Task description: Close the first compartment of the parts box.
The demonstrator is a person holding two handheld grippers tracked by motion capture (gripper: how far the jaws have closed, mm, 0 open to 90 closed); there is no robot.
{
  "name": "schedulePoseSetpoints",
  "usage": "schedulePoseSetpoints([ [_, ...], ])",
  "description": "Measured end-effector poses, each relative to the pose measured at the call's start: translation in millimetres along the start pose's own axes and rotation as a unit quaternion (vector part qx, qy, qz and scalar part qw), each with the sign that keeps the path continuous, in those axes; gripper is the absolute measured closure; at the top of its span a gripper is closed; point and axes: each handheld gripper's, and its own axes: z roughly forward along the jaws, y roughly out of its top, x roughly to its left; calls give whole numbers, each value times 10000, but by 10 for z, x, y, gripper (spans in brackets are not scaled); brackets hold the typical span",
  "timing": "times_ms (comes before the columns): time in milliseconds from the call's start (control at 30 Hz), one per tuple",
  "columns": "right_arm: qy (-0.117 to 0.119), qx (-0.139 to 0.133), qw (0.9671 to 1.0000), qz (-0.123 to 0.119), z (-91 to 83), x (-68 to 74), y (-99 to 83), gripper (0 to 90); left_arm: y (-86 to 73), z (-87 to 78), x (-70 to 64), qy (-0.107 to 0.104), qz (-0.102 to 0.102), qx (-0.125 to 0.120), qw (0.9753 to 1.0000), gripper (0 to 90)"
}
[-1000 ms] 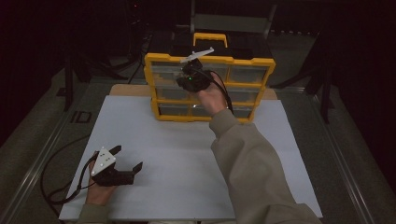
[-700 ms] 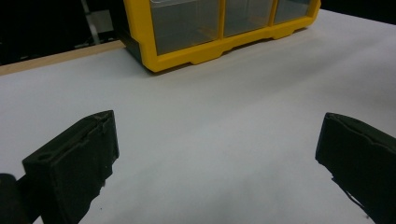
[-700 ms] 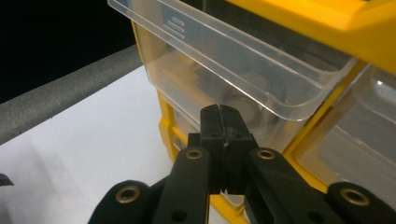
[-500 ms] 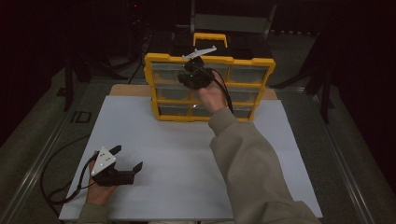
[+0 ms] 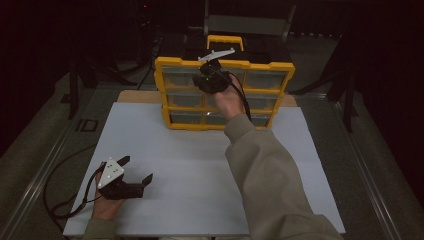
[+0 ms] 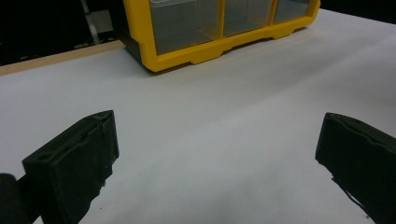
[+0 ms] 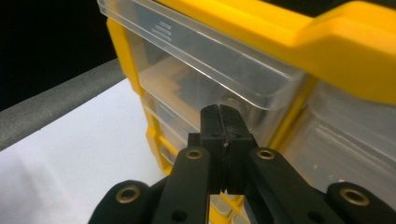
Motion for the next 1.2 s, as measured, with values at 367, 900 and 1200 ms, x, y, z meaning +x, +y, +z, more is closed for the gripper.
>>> schedulePoseSetpoints([
  [367, -194, -81, 9997, 143, -3, -94, -5, 897, 1, -1, -1, 3, -2, -6, 10000, 3],
  [900, -162, -95, 9998, 112, -7, -81, -34, 858, 2, 0, 0, 14, -8, -6, 10000, 3],
  [1200, 101, -157, 9998, -10, -92, -66, -151, 686, 2, 1, -1, 16, -12, -12, 10000, 3],
])
